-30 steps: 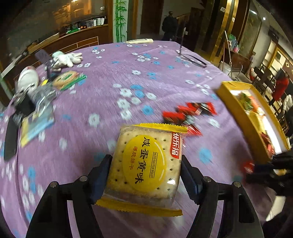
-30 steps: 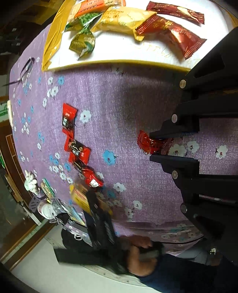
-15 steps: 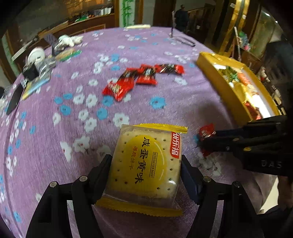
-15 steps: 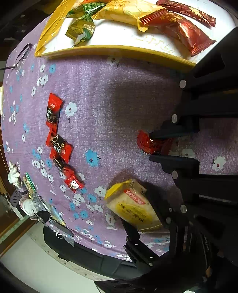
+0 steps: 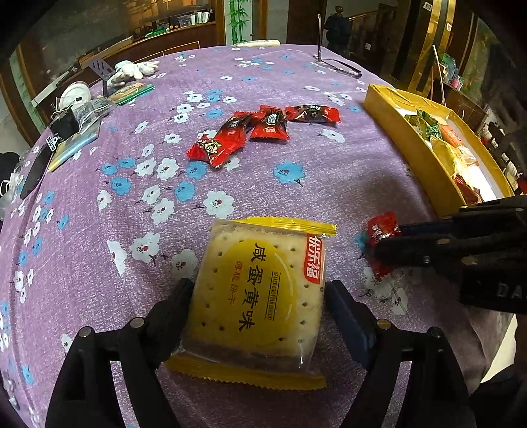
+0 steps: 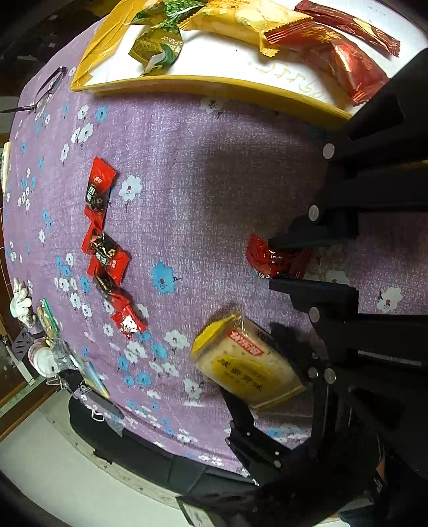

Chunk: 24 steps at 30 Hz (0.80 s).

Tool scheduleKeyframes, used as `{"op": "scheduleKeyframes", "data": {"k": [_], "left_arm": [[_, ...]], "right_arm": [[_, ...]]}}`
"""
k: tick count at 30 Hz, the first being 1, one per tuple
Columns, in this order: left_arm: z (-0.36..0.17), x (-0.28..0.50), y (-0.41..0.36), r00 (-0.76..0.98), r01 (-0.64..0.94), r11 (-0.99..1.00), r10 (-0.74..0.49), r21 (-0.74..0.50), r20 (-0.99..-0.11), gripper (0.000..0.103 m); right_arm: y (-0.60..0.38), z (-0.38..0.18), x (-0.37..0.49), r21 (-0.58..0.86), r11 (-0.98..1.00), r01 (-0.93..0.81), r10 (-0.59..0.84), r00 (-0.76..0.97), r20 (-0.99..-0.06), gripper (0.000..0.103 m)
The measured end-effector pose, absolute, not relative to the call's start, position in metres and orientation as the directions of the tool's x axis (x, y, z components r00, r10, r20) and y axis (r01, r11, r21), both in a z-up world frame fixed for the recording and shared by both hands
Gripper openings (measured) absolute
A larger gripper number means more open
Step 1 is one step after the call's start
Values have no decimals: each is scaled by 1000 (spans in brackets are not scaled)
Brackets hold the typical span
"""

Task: Organize snacks
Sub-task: 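Carry the cracker pack and candy over the tray and release them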

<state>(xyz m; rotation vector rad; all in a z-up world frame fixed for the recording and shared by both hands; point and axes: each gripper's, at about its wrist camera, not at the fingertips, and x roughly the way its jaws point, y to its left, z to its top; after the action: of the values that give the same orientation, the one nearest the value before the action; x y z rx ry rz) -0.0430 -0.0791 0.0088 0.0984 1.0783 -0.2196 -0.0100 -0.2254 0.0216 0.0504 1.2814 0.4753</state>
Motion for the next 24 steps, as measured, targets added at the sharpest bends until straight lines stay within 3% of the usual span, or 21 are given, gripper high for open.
{"op": "scheduleKeyframes", "data": {"k": [3,13,24], "left_arm": [[11,-43,-76,473,196,980,-114,-22,-874,75],[31,-42,-72,507,152,985,-151,-84,-849,75],[61,-41,-120,522,278,954,-246,-110,-817,75]], "right_arm": [[-227,29,-14,289,900,-325,371,228,-900,17],[-245,51,-22,309,895,-322,405,296,-865,17],[-298,68,-33,359,905,-228,422,372,-827,17]]}}
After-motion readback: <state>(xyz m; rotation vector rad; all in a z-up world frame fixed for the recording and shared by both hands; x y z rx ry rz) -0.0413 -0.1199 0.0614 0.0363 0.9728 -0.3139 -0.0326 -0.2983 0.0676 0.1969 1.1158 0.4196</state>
